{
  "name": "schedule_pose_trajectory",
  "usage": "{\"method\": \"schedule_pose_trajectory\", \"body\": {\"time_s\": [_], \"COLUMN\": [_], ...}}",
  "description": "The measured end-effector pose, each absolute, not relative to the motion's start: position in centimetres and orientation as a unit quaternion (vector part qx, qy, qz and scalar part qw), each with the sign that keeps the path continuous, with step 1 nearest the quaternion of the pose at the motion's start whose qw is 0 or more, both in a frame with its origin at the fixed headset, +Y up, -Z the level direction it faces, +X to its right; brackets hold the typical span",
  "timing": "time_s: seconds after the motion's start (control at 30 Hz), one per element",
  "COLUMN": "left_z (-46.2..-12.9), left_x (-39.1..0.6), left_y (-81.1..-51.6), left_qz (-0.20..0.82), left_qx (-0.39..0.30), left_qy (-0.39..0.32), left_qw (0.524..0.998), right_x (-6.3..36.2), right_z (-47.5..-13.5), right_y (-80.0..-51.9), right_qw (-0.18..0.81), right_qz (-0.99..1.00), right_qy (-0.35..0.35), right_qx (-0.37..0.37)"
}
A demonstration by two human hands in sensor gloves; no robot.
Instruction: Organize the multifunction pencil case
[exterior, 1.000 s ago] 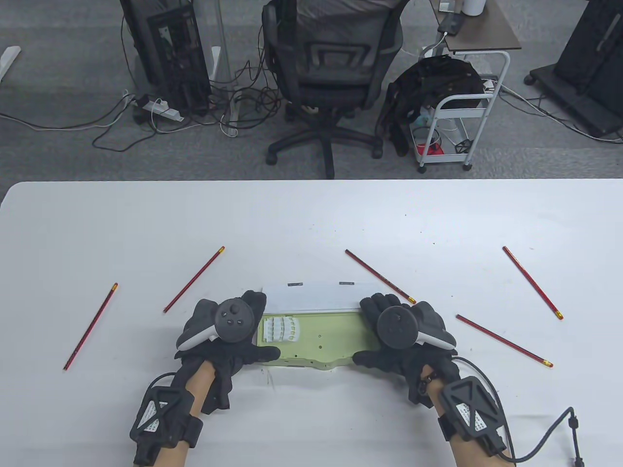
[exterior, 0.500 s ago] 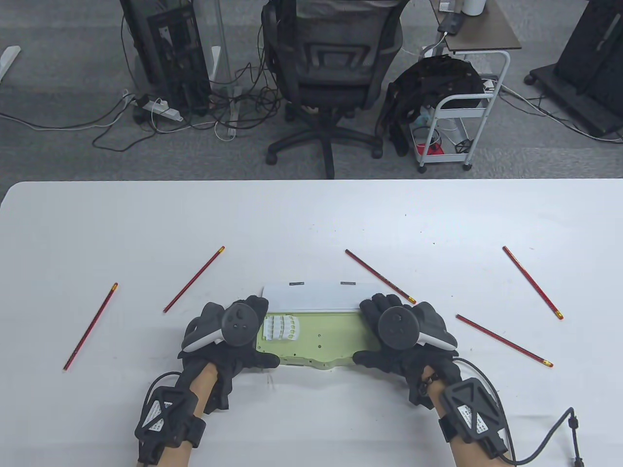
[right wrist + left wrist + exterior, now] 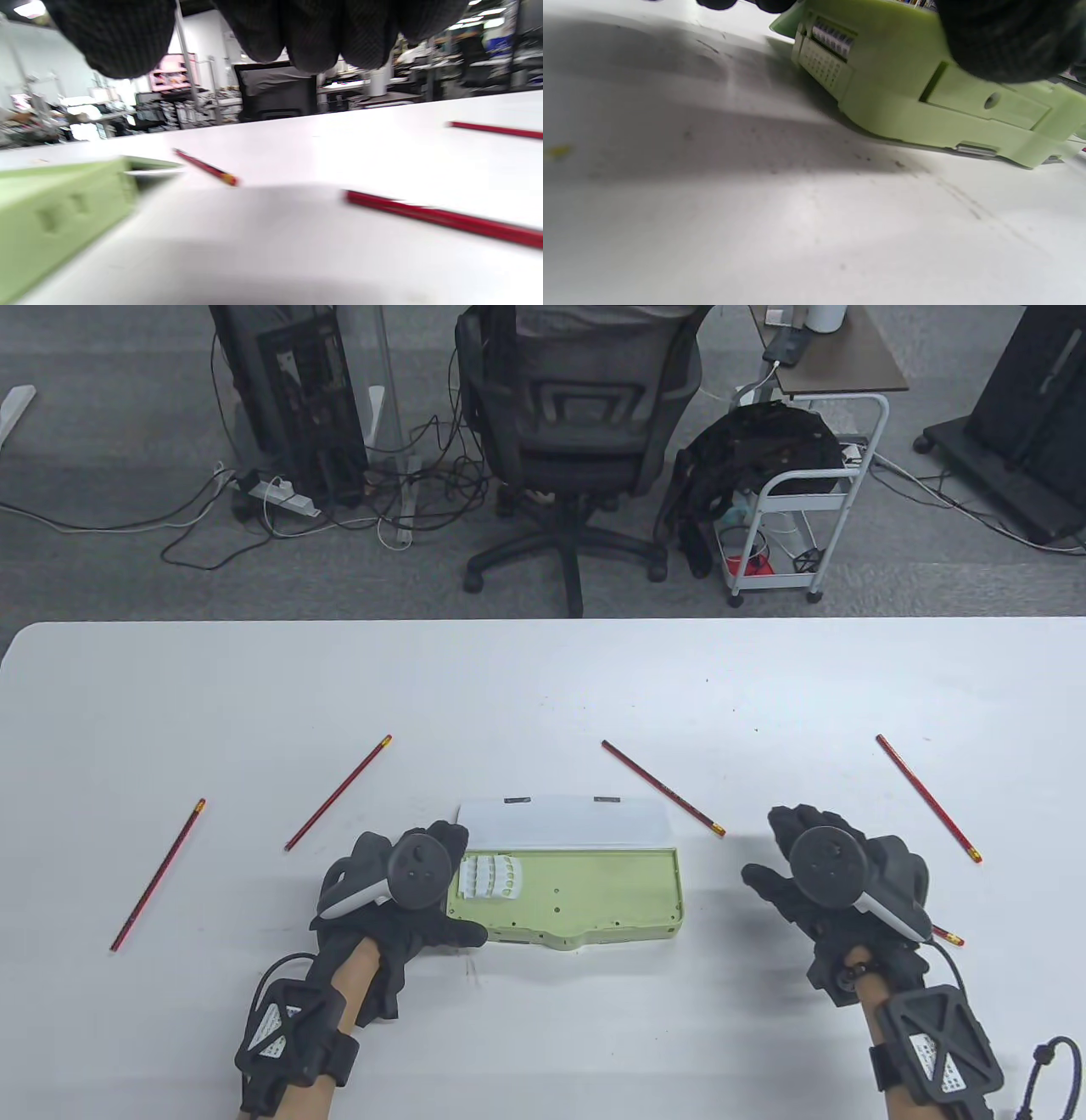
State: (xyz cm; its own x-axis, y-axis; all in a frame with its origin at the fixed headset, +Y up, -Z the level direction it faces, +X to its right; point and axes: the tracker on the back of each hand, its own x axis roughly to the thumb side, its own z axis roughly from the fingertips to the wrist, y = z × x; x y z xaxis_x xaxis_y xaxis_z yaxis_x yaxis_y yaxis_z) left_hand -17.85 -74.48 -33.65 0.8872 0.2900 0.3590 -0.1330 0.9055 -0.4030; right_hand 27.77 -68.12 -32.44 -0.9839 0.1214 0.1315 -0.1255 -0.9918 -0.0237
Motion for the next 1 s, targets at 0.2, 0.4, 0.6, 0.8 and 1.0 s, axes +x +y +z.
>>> {"method": "schedule_pose_trajectory", "body": {"time_s": [0.2, 0.4, 0.6, 0.8, 1.0], "left_z": [-33.7, -33.7, -33.7, -33.8, -33.7], "left_x": [-17.8, -17.8, -17.8, -17.9, -17.9], "left_y": [-74.5, -74.5, -74.5, -74.6, -74.6], "left_qz": [0.109, 0.109, 0.108, 0.109, 0.108], "left_qx": [-0.189, -0.189, -0.187, -0.188, -0.187], "left_qy": [-0.209, -0.208, -0.208, -0.208, -0.208], "left_qw": [0.953, 0.953, 0.954, 0.954, 0.954], "right_x": [31.9, 35.1, 36.2, 35.8, 34.9], "right_z": [-32.0, -31.5, -31.7, -32.0, -32.1], "right_y": [-70.3, -71.7, -72.9, -73.4, -73.6], "right_qw": [-0.008, -0.035, -0.062, -0.098, -0.143], "right_qz": [1.0, 0.998, 0.995, 0.994, 0.989], "right_qy": [0.01, 0.025, 0.033, 0.028, 0.024], "right_qx": [-0.005, -0.052, -0.066, -0.051, -0.024]}}
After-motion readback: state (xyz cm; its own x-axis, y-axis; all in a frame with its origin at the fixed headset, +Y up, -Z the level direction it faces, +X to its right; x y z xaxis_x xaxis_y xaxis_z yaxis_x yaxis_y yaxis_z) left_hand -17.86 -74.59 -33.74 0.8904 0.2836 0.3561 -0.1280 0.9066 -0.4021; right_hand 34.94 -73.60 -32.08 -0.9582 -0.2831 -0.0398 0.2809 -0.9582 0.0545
